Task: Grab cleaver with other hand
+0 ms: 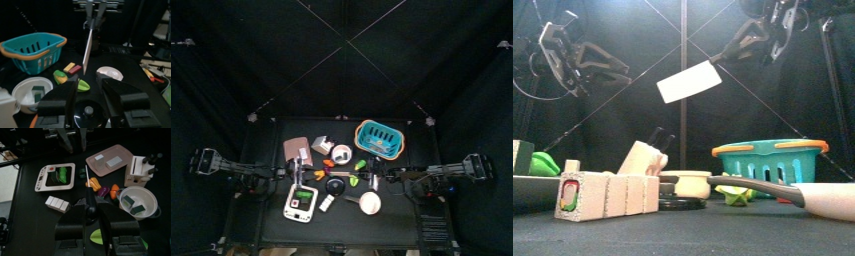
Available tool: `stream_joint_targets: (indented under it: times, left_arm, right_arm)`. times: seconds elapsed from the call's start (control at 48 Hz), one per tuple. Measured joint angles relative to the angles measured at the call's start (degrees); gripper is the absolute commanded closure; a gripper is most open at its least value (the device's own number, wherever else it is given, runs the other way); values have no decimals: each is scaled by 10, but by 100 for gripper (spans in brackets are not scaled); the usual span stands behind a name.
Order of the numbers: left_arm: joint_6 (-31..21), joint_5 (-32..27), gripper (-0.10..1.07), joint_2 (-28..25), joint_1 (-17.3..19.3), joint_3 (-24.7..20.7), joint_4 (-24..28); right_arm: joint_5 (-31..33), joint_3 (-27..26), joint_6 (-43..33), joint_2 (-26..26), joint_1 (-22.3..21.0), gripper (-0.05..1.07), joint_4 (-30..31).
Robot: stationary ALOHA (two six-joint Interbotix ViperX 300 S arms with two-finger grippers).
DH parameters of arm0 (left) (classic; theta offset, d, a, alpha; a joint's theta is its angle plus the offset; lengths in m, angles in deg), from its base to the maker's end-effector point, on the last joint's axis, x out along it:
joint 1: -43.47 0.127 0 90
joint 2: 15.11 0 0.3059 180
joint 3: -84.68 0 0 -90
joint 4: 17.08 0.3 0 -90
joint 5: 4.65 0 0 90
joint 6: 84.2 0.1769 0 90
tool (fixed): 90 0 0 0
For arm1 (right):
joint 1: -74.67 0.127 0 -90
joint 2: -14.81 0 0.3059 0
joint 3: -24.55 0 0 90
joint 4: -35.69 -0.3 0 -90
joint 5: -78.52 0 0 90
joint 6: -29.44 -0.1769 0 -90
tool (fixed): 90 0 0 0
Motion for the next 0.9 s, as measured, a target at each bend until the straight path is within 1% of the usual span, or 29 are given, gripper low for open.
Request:
stream_joint_targets:
  times: [0.104,0.188,0.271,0.375,0.521,0.646,0.75,0.833,0.896]
  left_arm:
    - [0,21,14,-33,6,-19,50]
    - [0,47,14,-61,18,-35,69]
    - [0,78,14,-92,36,-50,74]
    - [0,119,14,-134,49,-65,75]
    - [-1,162,15,-188,52,-86,76]
    - [-1,175,17,-221,52,-102,78]
    - [-1,179,23,-235,51,-114,78]
    - [-1,179,32,-240,51,-122,77]
    - [-1,179,40,-242,51,-127,77]
  right_arm:
    - [-42,23,0,-16,-15,60,7]
    - [-69,33,0,-20,-27,60,8]
    - [-86,37,1,-20,-38,60,9]
    - [-97,41,4,-21,-45,60,10]
    - [-99,42,4,-22,-50,60,10]
    - [-100,43,4,-23,-52,60,10]
    - [-101,45,4,-23,-54,60,10]
    - [-101,47,4,-23,-54,60,10]
    - [-101,48,4,-23,-54,60,10]
